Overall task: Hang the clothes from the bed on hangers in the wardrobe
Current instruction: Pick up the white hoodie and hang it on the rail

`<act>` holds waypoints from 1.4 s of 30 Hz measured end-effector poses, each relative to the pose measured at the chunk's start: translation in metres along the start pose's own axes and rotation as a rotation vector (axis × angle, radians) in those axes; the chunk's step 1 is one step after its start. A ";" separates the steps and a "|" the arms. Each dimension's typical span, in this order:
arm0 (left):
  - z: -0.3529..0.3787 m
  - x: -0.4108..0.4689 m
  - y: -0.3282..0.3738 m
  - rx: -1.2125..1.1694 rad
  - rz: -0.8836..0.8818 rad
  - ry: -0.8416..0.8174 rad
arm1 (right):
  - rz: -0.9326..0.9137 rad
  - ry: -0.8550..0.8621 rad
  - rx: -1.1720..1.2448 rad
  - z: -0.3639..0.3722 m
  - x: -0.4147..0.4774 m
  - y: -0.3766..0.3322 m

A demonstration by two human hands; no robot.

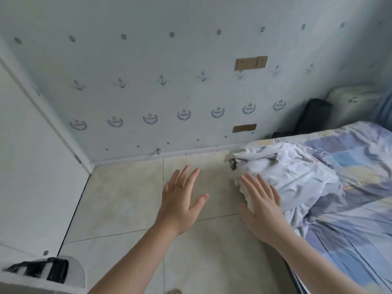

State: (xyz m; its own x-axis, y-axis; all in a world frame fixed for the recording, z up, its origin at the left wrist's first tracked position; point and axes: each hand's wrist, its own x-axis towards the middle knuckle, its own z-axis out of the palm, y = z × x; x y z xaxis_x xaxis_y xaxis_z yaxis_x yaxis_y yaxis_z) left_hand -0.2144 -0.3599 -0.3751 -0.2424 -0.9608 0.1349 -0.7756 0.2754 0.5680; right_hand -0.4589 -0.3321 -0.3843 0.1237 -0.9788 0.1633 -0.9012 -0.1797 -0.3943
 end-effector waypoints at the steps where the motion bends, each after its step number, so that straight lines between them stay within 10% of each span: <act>1: 0.012 0.014 0.005 -0.013 0.018 -0.039 | 0.041 -0.003 0.001 -0.001 0.003 0.012; 28: 0.218 0.459 0.124 0.009 0.514 -0.639 | 0.926 0.188 0.024 -0.031 0.202 0.256; 42: 0.358 0.635 0.174 0.129 0.424 -0.843 | 1.102 0.068 0.052 -0.047 0.284 0.455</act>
State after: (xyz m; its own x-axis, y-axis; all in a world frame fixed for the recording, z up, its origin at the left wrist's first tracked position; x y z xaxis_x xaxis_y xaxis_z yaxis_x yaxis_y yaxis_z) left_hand -0.7122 -0.9100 -0.4814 -0.8197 -0.4537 -0.3496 -0.5728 0.6451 0.5057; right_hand -0.8532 -0.6875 -0.4751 -0.7607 -0.5982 -0.2519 -0.4853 0.7819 -0.3913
